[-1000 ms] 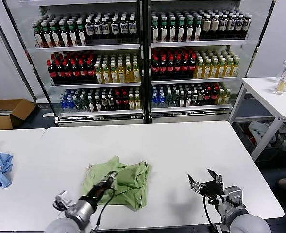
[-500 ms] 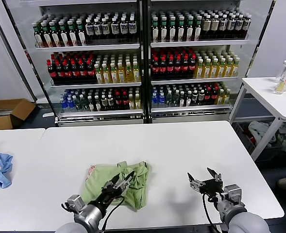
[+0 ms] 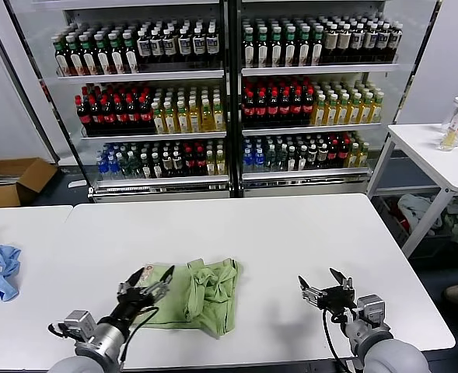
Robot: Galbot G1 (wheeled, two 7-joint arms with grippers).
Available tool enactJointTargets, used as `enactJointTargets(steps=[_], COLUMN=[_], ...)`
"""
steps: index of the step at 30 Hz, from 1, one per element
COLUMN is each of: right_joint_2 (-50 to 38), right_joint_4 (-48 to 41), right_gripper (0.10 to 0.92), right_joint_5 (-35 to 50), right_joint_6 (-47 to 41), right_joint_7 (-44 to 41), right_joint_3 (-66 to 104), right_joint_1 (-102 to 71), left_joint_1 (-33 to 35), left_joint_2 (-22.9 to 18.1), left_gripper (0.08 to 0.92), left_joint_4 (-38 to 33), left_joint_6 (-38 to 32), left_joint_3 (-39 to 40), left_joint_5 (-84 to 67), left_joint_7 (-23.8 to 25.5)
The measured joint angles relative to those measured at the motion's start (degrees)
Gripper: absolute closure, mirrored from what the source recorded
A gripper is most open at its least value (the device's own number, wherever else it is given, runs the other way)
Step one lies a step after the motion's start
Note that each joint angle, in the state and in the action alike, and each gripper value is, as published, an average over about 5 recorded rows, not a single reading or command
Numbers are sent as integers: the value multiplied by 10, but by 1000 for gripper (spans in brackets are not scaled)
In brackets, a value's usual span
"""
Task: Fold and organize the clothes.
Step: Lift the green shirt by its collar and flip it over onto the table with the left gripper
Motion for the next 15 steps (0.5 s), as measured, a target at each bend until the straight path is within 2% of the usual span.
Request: enactJointTargets(steps=[15], right_joint_2=[-8], right_joint_4=[14], right_gripper=[203], right_joint_5=[0], right_joint_6=[-3], right_joint_7=[1], right_joint_3=[10], right_joint_1=[-9], left_joint_1=[-28], left_joint_2=[20], left_gripper=[177], left_joint_4=[86], left_joint_6=[68], left_joint_3=[-16], left_joint_5=[-1], left_joint_7=[1])
